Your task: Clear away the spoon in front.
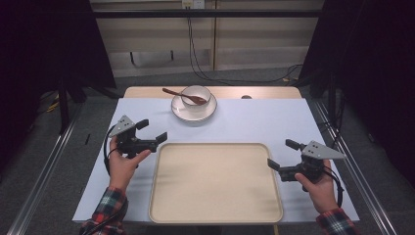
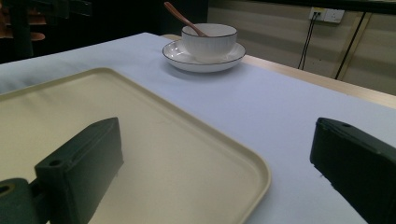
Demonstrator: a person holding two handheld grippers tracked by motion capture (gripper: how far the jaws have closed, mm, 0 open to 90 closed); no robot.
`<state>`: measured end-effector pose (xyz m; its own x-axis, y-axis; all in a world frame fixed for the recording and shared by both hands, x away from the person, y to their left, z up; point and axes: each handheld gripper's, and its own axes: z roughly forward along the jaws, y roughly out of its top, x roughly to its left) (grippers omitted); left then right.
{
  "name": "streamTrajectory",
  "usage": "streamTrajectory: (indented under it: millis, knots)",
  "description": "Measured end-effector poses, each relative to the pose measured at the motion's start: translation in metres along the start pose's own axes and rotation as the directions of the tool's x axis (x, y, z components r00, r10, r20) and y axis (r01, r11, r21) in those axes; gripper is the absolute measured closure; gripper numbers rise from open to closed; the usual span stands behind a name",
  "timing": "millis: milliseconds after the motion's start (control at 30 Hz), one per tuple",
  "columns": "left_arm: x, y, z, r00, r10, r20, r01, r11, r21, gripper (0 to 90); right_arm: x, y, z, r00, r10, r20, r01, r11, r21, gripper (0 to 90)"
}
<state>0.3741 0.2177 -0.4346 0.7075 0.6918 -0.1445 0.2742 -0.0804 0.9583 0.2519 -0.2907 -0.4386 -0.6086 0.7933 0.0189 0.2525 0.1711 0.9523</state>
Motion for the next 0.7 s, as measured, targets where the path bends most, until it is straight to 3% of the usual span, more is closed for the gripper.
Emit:
streamTrajectory:
  millis: [400, 433, 500, 567, 700]
  knots:
    - [0.011, 0.005, 0.028, 0.9969, -0.037, -0.07, 0.037, 0.9993, 0.004, 2.1, 0.0, 0.001, 0.003, 1.0, 0.01, 0.002, -0.01, 1.0, -0.01, 2.8]
    - [0.011, 0.005, 0.028, 0.9969, -0.037, -0.07, 0.037, 0.9993, 0.004, 2.1, -0.002, 0.0, 0.003, 0.9997, 0.005, -0.023, -0.005, 1.0, -0.008, 2.8]
    - [0.015, 0.007, 0.036, 0.9957, -0.05, -0.078, 0.05, 0.9987, -0.004, 2.1, -0.002, 0.001, 0.003, 0.9996, 0.004, -0.028, -0.004, 1.0, -0.005, 2.8]
    - [0.017, 0.009, 0.041, 0.9965, -0.052, -0.066, 0.052, 0.9987, -0.001, 2.1, -0.002, 0.001, 0.003, 0.9997, 0.004, -0.025, -0.005, 1.0, -0.008, 2.8]
    - [0.02, 0.011, 0.047, 0.9936, -0.064, -0.093, 0.064, 0.9979, 0.004, 2.1, -0.001, 0.0, 0.004, 0.9999, 0.008, -0.01, -0.008, 1.0, -0.011, 2.8]
